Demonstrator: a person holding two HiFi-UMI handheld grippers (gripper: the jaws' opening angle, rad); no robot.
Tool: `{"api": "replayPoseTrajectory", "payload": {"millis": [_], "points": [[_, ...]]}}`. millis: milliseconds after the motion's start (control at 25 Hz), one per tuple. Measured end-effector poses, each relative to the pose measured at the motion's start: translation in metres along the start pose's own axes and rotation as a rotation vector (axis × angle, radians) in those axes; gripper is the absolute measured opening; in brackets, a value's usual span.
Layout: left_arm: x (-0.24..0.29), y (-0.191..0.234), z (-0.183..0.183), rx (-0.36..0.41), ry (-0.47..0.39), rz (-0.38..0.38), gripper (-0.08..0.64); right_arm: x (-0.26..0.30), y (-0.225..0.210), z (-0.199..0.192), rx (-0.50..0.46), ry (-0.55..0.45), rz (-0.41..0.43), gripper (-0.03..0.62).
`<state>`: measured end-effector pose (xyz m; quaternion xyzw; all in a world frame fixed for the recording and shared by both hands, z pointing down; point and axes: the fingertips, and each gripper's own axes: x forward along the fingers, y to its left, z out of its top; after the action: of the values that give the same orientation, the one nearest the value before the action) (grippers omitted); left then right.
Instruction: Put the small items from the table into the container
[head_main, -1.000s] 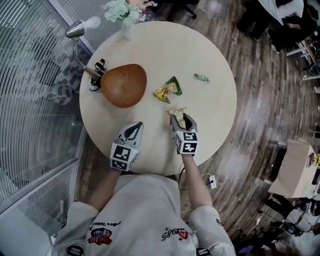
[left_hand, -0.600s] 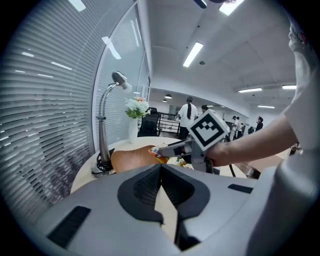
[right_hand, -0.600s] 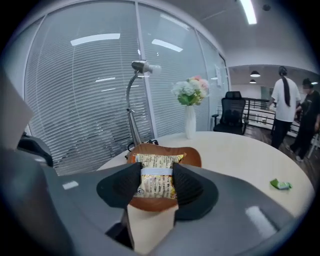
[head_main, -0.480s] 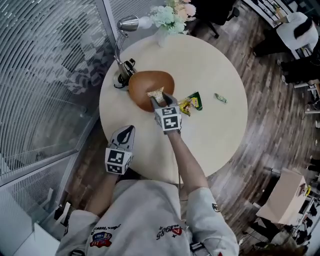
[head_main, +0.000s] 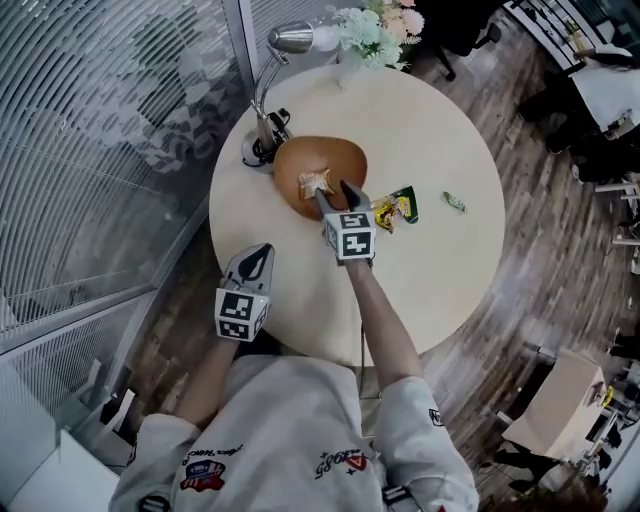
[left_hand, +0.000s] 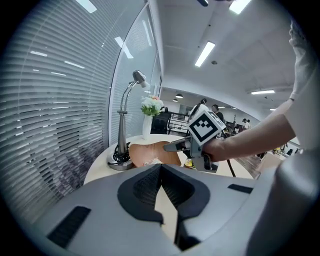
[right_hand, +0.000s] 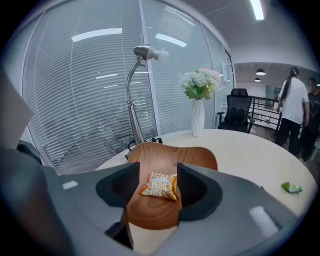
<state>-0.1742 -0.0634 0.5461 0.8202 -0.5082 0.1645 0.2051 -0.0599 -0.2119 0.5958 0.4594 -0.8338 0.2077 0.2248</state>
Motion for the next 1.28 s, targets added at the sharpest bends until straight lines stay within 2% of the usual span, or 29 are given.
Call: {"api": "replayPoseTrajectory", "payload": {"millis": [280, 560, 760, 1040, 1280], "points": [[0.034, -0.044, 0.012, 0.021, -0.017, -0.121, 0.008, -0.068, -0.027, -0.033, 0.033, -0.045, -0.087, 0.21], [0.071, -0.101, 0.012, 0.116, 0.016, -0.223, 0.007, -0.123, -0.073, -0.077, 0.089, -0.023, -0.184, 0.21], [0.086, -0.135, 0.022, 0.101, 0.005, -0.282, 0.008, -0.151, -0.099, -0.093, 0.121, -0.02, -0.235, 0.21], [0.101, -0.156, 0.015, 0.107, 0.033, -0.31, 0.006, -0.16, -0.124, -0.11, 0.135, 0.006, -0.268, 0.21], [0.105, -0.15, 0.009, 0.112, 0.065, -0.305, 0.007, -0.124, -0.146, -0.117, 0.125, 0.074, -0.262, 0.236]]}}
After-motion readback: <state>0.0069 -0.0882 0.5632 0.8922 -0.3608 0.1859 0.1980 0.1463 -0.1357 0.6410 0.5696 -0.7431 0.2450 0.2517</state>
